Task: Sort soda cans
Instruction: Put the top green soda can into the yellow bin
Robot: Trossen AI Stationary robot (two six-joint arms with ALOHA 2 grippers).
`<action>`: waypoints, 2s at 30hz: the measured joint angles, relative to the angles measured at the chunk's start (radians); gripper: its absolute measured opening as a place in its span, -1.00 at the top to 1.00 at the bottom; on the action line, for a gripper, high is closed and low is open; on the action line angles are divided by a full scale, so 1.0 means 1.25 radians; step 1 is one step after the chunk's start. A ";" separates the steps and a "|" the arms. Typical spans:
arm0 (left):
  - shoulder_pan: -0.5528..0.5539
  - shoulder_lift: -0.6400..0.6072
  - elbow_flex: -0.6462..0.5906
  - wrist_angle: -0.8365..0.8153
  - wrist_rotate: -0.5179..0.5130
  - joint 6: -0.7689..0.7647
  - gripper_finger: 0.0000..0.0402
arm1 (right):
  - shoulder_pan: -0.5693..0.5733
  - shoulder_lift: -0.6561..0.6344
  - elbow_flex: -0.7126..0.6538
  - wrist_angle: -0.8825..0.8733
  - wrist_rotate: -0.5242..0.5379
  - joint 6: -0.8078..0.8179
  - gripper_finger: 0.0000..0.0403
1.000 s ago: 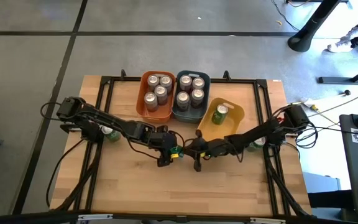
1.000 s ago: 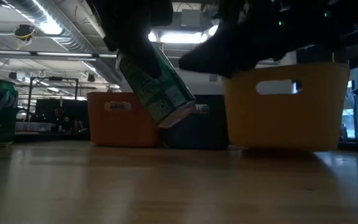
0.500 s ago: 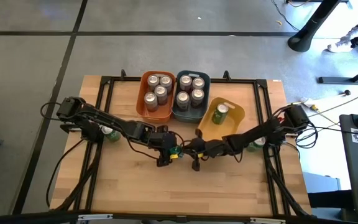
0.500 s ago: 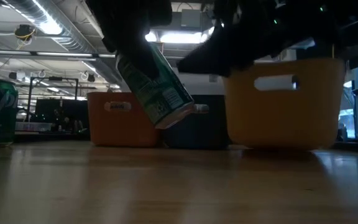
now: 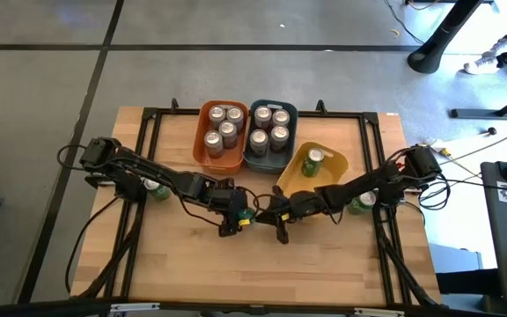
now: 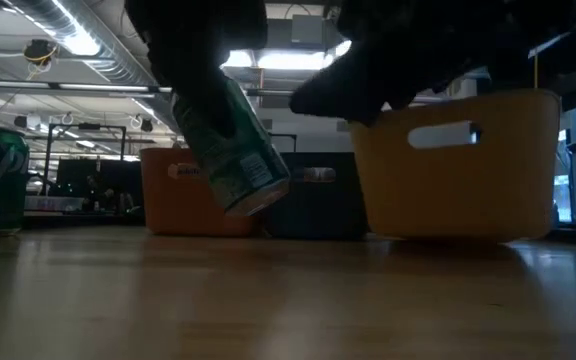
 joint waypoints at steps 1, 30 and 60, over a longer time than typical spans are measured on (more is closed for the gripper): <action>-0.001 0.000 0.000 -0.005 0.000 -0.002 -0.47 | 0.000 -0.002 0.000 -0.020 0.007 0.002 0.82; -0.011 -0.002 -0.010 -0.054 -0.010 -0.019 -0.47 | -0.011 -0.130 -0.001 -0.071 -0.034 -0.020 0.82; -0.035 -0.079 -0.002 -0.133 -0.018 -0.085 -0.47 | 0.046 -0.054 -0.003 -0.378 0.092 0.159 0.82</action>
